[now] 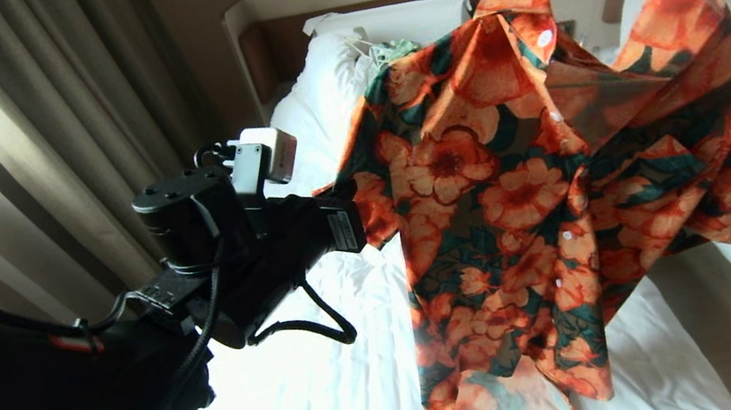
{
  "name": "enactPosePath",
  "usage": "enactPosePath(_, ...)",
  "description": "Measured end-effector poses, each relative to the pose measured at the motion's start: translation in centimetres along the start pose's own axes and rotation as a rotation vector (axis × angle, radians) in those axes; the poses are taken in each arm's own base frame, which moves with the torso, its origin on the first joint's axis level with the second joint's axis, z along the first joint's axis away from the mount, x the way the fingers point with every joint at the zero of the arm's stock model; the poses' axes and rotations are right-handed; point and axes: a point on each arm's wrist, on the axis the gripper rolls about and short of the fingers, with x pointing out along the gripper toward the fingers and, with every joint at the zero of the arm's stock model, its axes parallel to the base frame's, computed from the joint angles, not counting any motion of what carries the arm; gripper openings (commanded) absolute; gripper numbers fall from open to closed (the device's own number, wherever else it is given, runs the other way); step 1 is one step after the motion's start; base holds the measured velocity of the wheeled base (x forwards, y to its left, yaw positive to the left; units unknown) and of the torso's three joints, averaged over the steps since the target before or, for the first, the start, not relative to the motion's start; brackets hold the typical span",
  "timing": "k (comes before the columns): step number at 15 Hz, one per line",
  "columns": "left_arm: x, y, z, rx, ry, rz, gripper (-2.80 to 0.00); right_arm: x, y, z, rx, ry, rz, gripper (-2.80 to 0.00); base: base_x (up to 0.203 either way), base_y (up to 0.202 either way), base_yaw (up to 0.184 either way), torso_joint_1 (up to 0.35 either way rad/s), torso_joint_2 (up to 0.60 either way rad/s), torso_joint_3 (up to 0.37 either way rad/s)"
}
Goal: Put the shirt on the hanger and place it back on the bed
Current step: Take the clothes hanger out of the clothes
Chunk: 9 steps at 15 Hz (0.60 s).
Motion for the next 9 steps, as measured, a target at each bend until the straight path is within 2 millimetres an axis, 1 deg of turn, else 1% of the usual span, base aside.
enactPosePath(3,0.4,0.8,-1.5,0.002,0.032,0.025,-2.80,-0.1,0.0,0.1,-0.001,-0.004,-0.002,-2.80,0.000,0.000,0.000,0.000,0.00,0.000)
enactPosePath(6,0.8,1.0,-2.0,0.004,0.000,0.038,-2.80,-0.3,-0.1,0.2,-0.001,-0.005,-0.005,-2.80,0.000,0.000,0.000,0.000,0.00,0.000)
enactPosePath(9,0.6,1.1,-3.7,0.008,0.054,0.039,-2.80,-0.5,-0.1,0.3,-0.001,-0.004,-0.010,-2.80,0.000,0.000,0.000,0.000,0.00,0.000)
